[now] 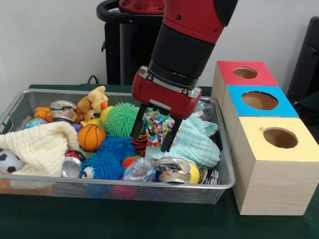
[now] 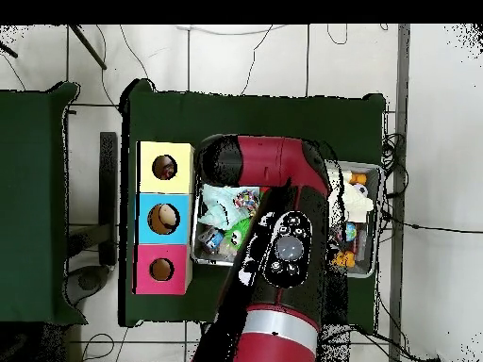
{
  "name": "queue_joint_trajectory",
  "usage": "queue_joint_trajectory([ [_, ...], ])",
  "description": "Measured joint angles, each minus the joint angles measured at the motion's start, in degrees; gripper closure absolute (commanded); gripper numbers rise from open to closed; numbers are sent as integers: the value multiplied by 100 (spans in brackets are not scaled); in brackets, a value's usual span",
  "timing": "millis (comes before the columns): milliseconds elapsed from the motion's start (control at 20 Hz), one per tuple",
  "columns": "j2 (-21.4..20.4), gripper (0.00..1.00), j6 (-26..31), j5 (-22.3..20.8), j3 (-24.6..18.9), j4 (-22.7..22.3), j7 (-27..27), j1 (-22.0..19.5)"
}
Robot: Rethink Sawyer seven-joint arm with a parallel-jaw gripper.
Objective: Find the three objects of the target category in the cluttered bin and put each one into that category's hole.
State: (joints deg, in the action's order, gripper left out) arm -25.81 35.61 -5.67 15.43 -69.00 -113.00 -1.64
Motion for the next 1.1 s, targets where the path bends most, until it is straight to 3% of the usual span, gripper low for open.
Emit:
queue_joint_trajectory([
  [350,-224,0,-187,-2,2,-415,0,-3],
  [850,-962,0,-233,-4,4,-1177,0,-48],
  [1100,-1041,0,-269,-4,8,-1186,0,-28],
])
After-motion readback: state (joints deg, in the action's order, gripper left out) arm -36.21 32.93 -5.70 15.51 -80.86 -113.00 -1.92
